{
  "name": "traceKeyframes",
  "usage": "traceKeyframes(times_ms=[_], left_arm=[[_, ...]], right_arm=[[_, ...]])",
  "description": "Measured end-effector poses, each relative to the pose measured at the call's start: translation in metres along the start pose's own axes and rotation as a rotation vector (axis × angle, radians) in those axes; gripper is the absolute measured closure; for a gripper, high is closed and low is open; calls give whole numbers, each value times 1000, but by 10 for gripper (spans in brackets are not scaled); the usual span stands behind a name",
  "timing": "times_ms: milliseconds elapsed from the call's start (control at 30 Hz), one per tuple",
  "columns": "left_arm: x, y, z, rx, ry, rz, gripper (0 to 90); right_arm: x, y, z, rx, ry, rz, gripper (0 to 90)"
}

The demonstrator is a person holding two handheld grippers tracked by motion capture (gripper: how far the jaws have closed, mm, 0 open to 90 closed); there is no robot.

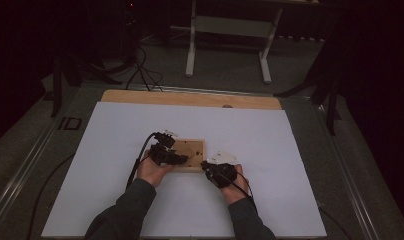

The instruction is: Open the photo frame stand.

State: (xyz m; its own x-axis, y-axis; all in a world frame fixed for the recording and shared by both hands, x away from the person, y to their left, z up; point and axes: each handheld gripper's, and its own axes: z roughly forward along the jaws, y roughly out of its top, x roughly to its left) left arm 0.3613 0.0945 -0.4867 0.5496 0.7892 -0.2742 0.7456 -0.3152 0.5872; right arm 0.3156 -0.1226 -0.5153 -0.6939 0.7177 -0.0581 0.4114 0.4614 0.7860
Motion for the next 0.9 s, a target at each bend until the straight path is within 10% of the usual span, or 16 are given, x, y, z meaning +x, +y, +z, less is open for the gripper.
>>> traceKeyframes(times_ms=[567, 900], left_arm=[[5, 5, 1, -52, 47, 7, 529], [-9, 2, -3, -58, 114, 104, 528]], right_arm=[[-11, 6, -8, -35, -1, 45, 787], [-17, 10, -14, -53, -9, 57, 772]])
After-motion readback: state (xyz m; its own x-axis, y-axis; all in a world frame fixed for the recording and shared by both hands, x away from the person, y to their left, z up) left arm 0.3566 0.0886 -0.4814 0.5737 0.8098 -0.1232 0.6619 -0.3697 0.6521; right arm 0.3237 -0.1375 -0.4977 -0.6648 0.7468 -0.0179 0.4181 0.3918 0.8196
